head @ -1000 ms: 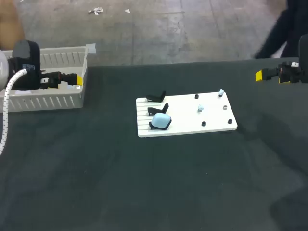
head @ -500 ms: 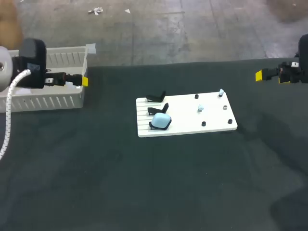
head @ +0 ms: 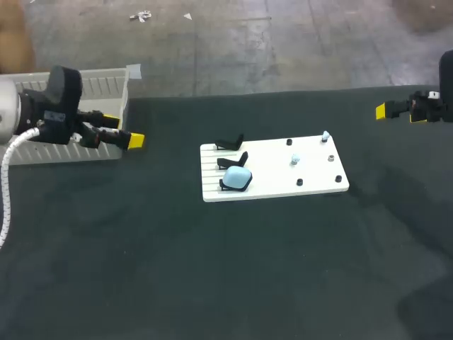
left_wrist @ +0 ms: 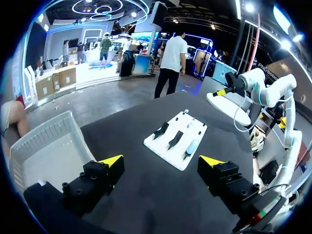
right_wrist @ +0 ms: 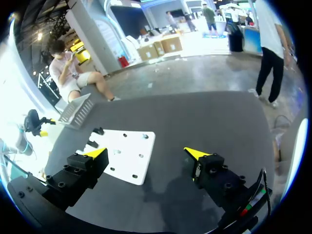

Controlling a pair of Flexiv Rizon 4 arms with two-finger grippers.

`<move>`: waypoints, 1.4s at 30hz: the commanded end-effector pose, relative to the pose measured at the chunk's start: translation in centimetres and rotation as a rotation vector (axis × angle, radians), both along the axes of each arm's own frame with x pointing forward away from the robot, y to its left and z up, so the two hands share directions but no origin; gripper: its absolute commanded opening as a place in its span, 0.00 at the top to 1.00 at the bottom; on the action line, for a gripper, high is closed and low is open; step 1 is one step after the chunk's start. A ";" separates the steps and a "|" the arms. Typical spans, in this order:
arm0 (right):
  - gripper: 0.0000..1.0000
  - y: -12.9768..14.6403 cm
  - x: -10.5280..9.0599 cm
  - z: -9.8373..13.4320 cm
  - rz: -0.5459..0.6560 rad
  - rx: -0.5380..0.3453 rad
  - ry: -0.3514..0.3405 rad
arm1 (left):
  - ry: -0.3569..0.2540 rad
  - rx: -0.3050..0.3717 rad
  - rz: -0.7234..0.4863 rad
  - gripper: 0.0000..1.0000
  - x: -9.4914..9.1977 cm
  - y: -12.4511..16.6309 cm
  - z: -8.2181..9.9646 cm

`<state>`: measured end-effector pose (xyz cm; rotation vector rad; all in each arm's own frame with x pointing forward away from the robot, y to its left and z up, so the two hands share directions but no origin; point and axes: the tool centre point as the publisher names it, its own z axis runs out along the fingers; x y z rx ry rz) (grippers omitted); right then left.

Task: Pick up each earbud case from the left stands, insert the matching earbuds, close the lid, and place the case in the box.

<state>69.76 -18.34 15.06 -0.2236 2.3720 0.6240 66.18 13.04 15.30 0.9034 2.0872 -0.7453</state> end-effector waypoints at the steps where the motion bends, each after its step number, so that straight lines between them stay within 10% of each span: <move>1: 0.00 0.0 0.1 -0.1 0.002 0.001 0.000 | -0.266 -0.192 -0.392 0.00 -0.5 -0.8 -0.2; 5: 0.00 0.0 0.1 -0.1 0.002 0.001 0.000 | -0.243 -0.103 -0.398 0.00 -0.9 -3.1 -0.7; 23: 0.00 0.0 0.1 -0.1 0.002 0.001 0.000 | -0.243 -0.103 -0.398 0.00 -0.9 -3.1 -0.7; 42: 0.00 0.0 0.1 -0.1 0.002 0.001 0.000 | -0.221 -0.045 -0.521 0.00 -1.5 -11.7 -6.9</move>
